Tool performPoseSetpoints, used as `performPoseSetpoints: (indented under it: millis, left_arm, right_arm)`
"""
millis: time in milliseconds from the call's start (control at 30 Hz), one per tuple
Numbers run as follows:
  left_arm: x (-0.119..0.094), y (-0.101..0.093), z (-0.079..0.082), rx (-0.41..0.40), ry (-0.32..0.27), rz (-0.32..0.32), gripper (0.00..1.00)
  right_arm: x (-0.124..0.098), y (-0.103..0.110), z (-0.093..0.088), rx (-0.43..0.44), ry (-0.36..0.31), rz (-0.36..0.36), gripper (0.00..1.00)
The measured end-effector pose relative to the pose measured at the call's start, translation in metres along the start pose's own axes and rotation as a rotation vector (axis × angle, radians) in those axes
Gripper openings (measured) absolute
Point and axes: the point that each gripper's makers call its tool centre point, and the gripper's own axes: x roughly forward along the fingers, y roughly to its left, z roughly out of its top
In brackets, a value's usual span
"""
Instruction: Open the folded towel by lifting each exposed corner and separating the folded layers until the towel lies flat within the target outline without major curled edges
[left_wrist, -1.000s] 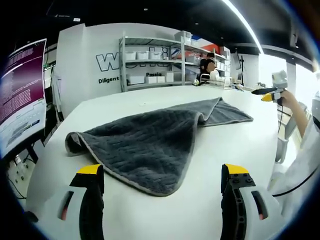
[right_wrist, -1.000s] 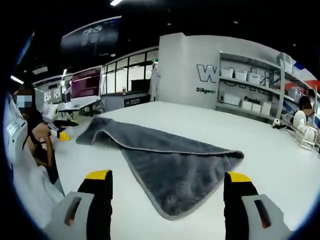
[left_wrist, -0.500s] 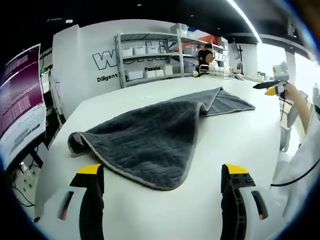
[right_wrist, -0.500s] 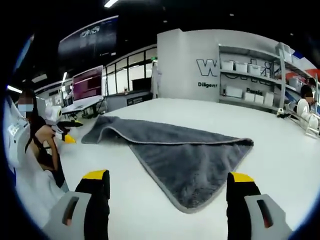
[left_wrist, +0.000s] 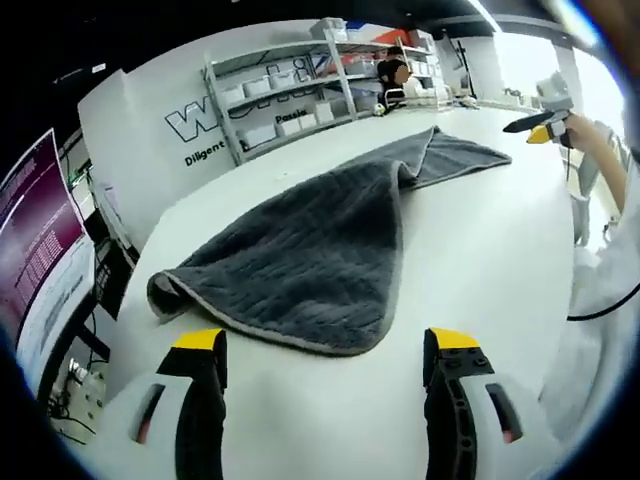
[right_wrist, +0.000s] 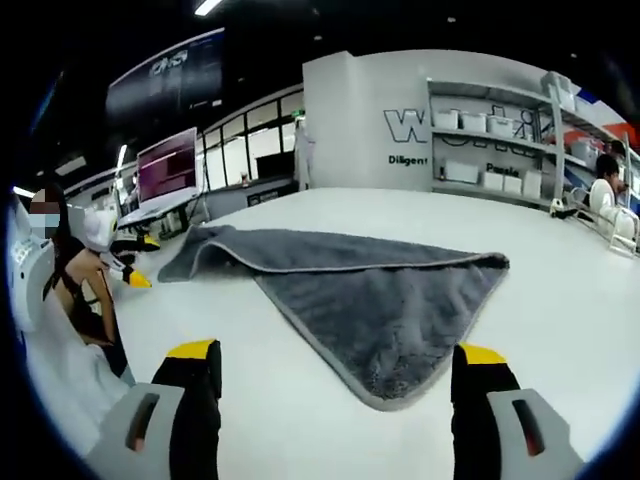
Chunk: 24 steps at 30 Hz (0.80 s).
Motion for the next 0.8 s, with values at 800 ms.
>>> performPoseSetpoints:
  millis: [800]
  left_arm:
    - [0.011, -0.006, 0.003, 0.083, -0.030, -0.036, 0.41]
  right_arm:
    - [0.007, 0.004, -0.001, -0.004, 0.006, 0.006, 0.93]
